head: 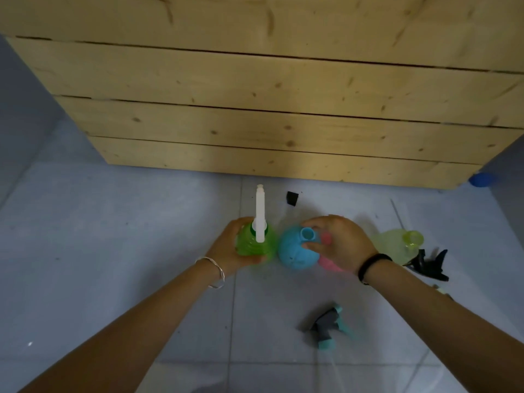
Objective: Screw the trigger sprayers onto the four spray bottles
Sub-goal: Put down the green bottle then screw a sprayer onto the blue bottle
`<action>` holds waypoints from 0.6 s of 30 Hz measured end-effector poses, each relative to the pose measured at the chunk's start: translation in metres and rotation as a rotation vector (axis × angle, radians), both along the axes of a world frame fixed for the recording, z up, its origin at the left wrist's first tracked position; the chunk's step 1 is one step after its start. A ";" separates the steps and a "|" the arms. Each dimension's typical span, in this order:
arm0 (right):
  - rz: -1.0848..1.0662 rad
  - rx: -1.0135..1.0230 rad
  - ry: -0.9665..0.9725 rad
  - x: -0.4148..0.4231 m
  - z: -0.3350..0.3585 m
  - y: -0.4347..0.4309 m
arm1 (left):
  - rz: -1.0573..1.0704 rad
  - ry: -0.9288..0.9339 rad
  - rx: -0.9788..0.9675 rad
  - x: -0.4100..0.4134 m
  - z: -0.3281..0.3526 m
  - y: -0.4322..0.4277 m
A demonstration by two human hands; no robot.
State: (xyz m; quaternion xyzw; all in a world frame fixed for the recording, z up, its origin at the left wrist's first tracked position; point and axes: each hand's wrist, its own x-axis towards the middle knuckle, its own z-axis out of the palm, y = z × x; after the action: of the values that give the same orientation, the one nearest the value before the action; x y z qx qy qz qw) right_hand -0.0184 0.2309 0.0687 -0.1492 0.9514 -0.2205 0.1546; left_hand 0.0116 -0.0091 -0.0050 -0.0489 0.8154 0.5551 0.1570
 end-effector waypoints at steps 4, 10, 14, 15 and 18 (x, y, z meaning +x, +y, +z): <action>-0.053 -0.054 -0.017 -0.001 -0.003 0.002 | -0.010 -0.034 0.006 -0.002 -0.007 0.003; -0.097 -0.119 -0.021 0.002 -0.004 0.004 | -0.033 -0.018 0.009 0.003 -0.010 0.002; -0.101 -0.137 -0.017 0.003 -0.007 0.004 | -0.047 -0.013 0.005 0.004 -0.011 0.000; -0.106 -0.144 -0.018 0.003 -0.007 0.004 | -0.048 -0.009 0.006 0.004 -0.011 0.001; -0.107 -0.150 -0.025 0.004 -0.008 0.005 | -0.072 0.001 -0.011 0.006 -0.007 0.002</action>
State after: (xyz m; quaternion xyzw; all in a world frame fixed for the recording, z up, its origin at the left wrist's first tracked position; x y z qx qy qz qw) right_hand -0.0147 0.2356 0.0603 -0.1065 0.9370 -0.3007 0.1428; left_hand 0.0172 -0.0075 -0.0115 -0.0200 0.8198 0.5444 0.1763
